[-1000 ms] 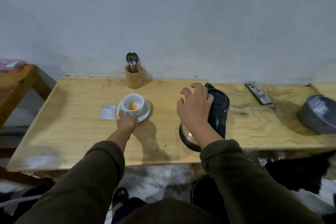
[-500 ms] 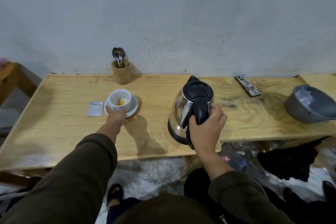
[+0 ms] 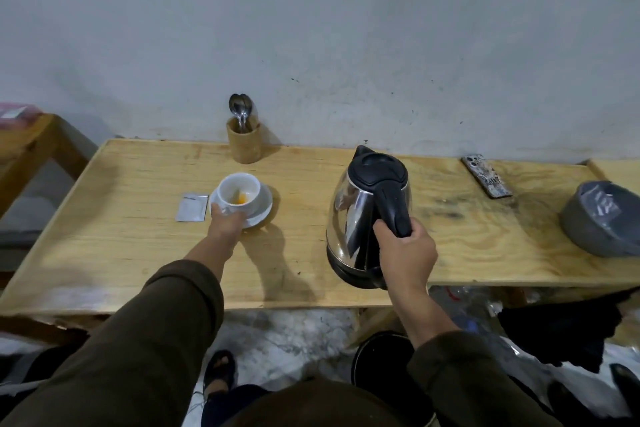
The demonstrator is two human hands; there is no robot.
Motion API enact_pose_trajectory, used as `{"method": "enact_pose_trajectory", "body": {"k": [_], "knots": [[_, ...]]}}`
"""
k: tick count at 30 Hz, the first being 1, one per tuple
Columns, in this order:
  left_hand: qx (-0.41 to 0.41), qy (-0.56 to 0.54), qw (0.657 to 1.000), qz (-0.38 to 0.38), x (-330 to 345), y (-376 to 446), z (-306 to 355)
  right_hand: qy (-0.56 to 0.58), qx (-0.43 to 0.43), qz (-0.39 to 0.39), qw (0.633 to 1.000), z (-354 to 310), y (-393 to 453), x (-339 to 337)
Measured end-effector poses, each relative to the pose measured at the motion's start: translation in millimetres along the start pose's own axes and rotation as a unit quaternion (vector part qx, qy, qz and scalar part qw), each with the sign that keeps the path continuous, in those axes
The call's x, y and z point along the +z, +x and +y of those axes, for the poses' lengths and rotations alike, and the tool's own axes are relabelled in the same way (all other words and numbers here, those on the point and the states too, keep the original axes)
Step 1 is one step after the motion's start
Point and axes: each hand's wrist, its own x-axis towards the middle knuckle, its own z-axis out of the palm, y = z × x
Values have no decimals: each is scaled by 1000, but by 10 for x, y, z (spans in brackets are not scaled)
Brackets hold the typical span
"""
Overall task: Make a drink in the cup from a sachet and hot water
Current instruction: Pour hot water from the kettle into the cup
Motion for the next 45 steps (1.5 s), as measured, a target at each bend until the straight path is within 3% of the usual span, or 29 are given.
{"method": "enact_pose_trajectory", "body": {"k": [8,18,28,45], "knots": [[-18,22,1000,6,-68,-32,31,-135,-150,-136,970,-552,235,94],[-15,2,1000,-18,-104,-66,76,-334,-259,-267,866,-1117,420,699],[-16,-7,999,-43,-119,-118,100,-425,-278,-324,798,-1361,464,1142],[-10,30,999,-20,-194,-112,55,-478,-261,-342,766,-1400,418,1315]]}}
